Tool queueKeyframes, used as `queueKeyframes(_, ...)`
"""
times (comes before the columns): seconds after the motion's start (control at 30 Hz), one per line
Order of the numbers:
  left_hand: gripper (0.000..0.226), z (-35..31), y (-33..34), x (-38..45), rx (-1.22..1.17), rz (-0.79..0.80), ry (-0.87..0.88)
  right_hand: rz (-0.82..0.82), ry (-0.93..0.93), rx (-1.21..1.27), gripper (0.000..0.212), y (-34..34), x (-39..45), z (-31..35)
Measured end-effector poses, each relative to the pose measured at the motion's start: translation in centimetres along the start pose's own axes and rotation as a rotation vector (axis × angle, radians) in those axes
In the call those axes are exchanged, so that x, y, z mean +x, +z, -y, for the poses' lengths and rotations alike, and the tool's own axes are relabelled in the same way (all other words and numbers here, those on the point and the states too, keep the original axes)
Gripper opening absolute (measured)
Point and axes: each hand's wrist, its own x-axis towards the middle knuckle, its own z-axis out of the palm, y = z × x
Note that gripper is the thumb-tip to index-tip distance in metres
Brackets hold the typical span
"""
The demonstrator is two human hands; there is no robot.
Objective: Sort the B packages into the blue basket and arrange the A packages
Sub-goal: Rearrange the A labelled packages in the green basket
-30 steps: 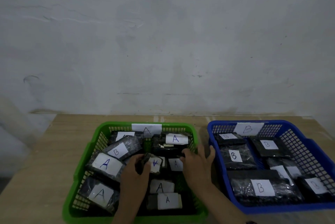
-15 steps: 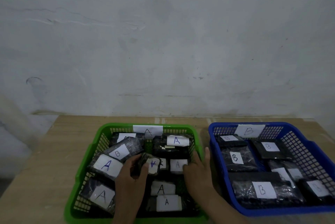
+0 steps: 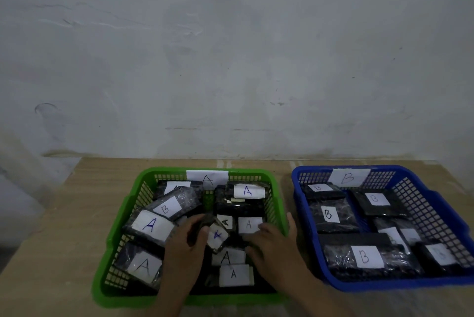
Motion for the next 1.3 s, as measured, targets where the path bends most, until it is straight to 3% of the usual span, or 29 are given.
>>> queueKeyframes(0.13, 0.02, 0.4, -0.2, 0.2, 0.006, 0.06, 0.05, -0.045, 0.042, 0.013, 0.029, 0.0, -0.7, 0.4)
queueKeyframes(0.37, 0.024, -0.1, 3.1, 0.3, 0.004, 0.241, 0.025, -0.366, 0.214, 0.218, 0.025, -1.3, -1.3, -0.3)
queueKeyframes(0.47, 0.011, -0.5, 4.2, 0.2, -0.031, 0.298, 0.021, -0.313, 0.217, 0.228, 0.025, -1.5, -1.4, -0.8)
queueKeyframes(0.63, 0.021, -1.2, 4.4, 1.1, -0.051, 0.476, 0.063, -0.082, 0.139, 0.129, 0.036, -1.1, -0.9, -1.4)
queueKeyframes(0.77, 0.012, -1.2, 3.9, 1.7, -0.146, 0.482, 0.024, -0.015, 0.168, 0.345, 0.032, -1.1, -0.5, -1.2)
queueKeyframes(0.9, 0.018, -1.1, 3.9, 1.6, -0.254, 0.435, -0.051, 0.049, 0.145, 0.352, 0.029, -0.9, -0.5, -1.1)
queueKeyframes(1.0, 0.022, -0.7, 3.7, 1.4, -0.293, 0.427, -0.097, -0.074, 0.21, 0.429, 0.008, -1.1, -0.2, -1.1)
queueKeyframes(1.1, 0.022, -0.6, 3.9, 1.0, -0.353, 0.464, -0.15, -0.161, 0.252, 0.494, 0.013, -1.1, -0.2, -1.3)
queueKeyframes(1.17, 0.022, -0.7, 4.2, 1.2, -0.366, 0.407, -0.164, -0.159, 0.236, 0.476, 0.006, -1.0, -0.1, -1.4)
queueKeyframes(1.3, 0.023, -0.4, 4.9, 2.3, -0.11, 0.355, -0.07, -0.292, 0.218, 0.363, 0.015, -1.0, 0.0, -2.8)
